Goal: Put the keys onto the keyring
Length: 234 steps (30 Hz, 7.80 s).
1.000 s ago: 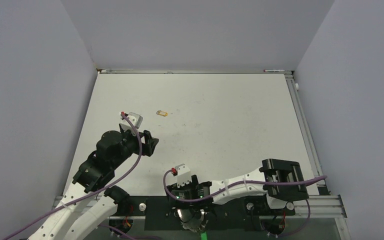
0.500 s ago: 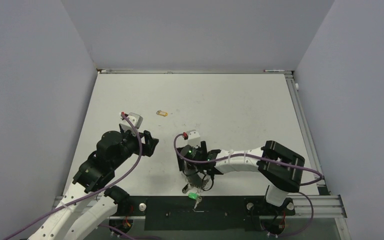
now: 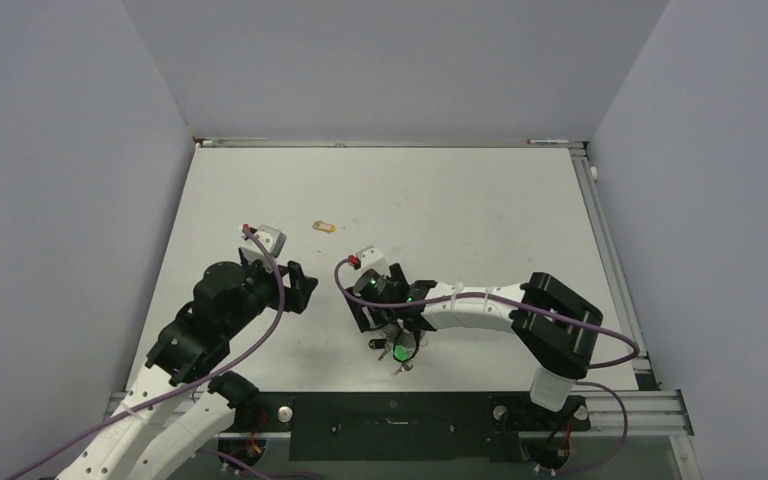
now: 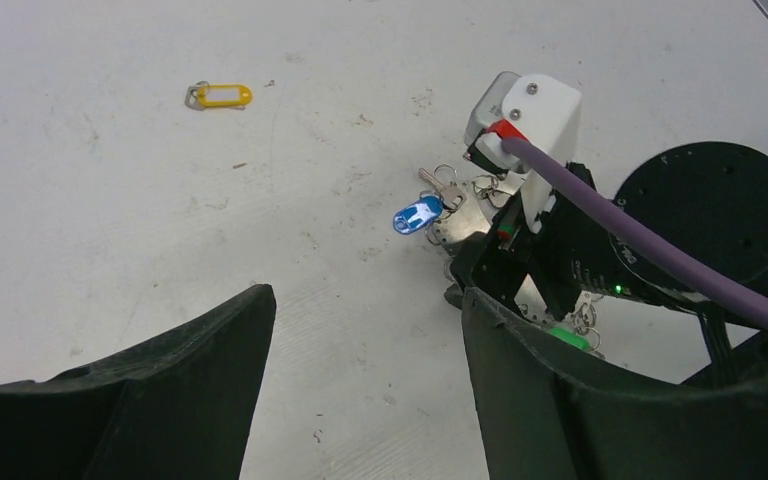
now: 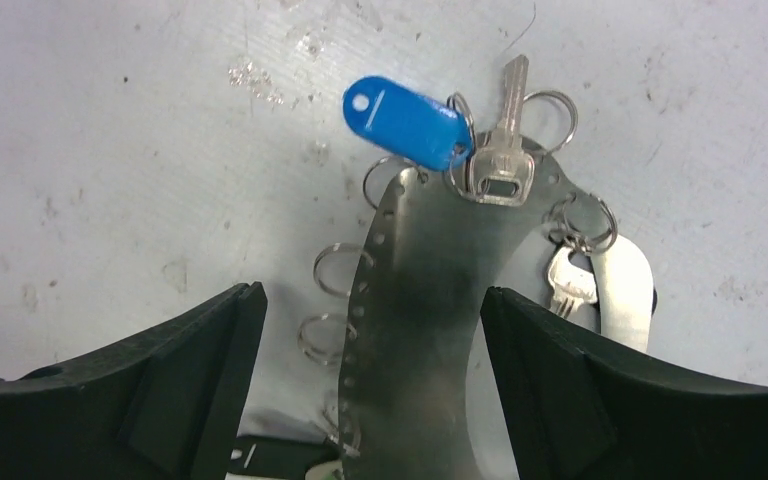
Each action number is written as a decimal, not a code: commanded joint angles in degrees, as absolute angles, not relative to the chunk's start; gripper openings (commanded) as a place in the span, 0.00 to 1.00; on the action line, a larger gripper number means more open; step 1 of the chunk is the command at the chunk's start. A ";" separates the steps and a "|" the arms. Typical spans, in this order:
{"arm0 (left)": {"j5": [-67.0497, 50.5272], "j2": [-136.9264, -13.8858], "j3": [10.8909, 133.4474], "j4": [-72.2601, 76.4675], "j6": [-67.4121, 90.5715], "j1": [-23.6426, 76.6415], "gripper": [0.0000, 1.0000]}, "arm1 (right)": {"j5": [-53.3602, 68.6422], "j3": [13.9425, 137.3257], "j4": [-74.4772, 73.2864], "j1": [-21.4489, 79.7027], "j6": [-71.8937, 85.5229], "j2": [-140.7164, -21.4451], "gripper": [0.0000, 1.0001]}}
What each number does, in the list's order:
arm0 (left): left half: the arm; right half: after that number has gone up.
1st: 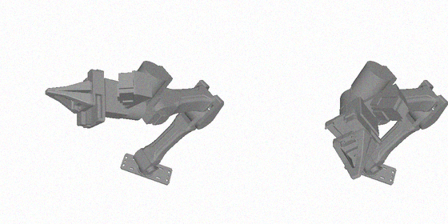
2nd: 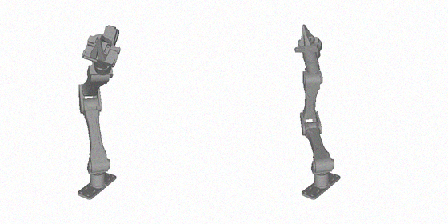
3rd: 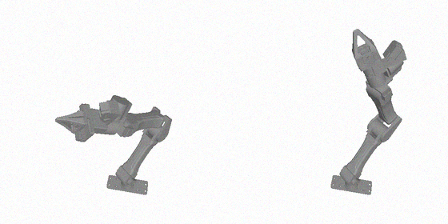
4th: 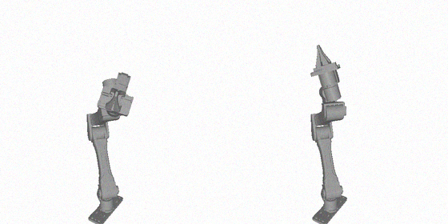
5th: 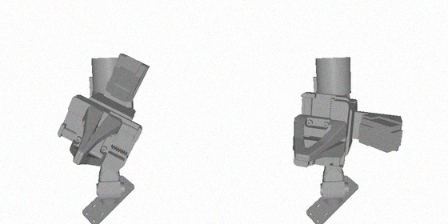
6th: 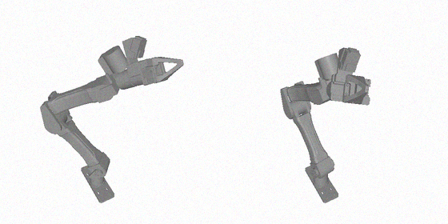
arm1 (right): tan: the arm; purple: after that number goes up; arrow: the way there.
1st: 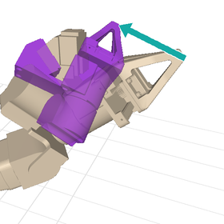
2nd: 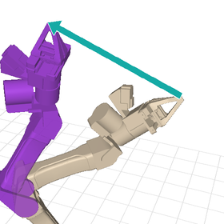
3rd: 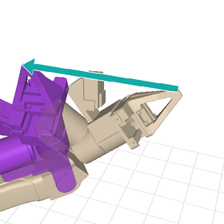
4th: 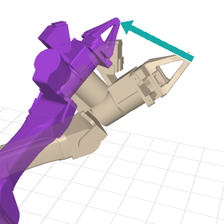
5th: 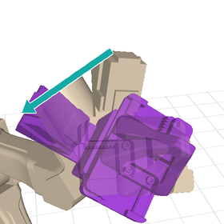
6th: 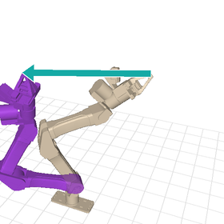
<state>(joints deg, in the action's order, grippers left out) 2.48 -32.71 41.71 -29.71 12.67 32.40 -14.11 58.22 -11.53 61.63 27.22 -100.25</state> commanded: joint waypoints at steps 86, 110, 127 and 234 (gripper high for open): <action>8.53 -87.18 44.94 -11.72 31.64 52.79 0.20 | -28.78 26.47 -16.08 57.52 43.42 -54.23 0.65; 9.54 -84.56 46.53 -13.78 30.65 52.78 0.00 | -27.20 27.33 -15.75 57.50 39.72 -52.84 0.65; 6.09 -77.59 50.36 -23.20 30.33 52.79 0.00 | -10.80 22.77 4.06 60.11 25.18 -49.44 0.60; 0.00 -49.57 51.03 -27.22 29.64 52.62 0.23 | -7.32 14.59 61.99 77.14 -13.99 -74.69 0.05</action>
<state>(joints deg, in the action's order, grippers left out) -0.30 -54.41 48.80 -25.98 34.59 52.47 -17.78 13.58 66.85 77.21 -11.84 -81.69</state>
